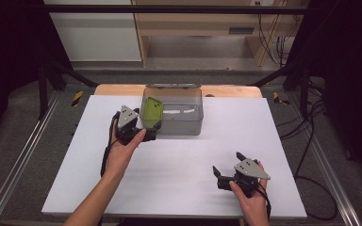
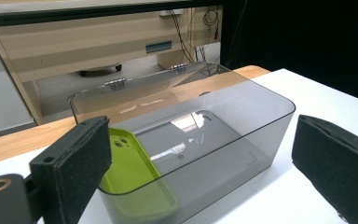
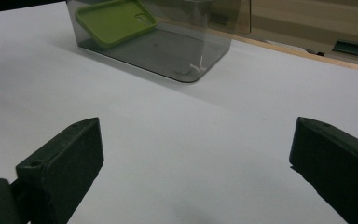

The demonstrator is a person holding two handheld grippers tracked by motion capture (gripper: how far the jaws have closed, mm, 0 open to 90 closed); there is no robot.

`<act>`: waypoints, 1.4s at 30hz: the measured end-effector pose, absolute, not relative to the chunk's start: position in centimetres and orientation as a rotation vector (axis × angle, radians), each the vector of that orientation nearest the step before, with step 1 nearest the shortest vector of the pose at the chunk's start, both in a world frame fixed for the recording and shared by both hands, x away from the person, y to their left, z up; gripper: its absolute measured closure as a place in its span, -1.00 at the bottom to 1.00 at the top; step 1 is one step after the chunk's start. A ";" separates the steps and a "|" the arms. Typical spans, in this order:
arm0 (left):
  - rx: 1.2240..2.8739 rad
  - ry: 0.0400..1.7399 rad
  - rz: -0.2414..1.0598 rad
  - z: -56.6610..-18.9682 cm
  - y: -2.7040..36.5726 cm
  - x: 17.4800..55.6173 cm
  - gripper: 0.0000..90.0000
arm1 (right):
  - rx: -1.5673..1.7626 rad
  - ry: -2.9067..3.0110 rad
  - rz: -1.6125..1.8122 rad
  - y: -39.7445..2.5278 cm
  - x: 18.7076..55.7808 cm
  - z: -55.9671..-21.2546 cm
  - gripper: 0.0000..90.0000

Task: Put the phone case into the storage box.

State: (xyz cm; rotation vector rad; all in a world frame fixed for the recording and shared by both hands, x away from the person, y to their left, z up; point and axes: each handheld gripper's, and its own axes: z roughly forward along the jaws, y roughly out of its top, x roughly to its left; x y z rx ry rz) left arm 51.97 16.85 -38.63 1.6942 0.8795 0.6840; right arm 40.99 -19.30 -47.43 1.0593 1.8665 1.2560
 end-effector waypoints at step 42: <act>1.678 0.849 0.646 -41.3 16.6 49.7 -0.91 | 1.058 1.880 1.268 -19.3 41.0 -47.4 -0.93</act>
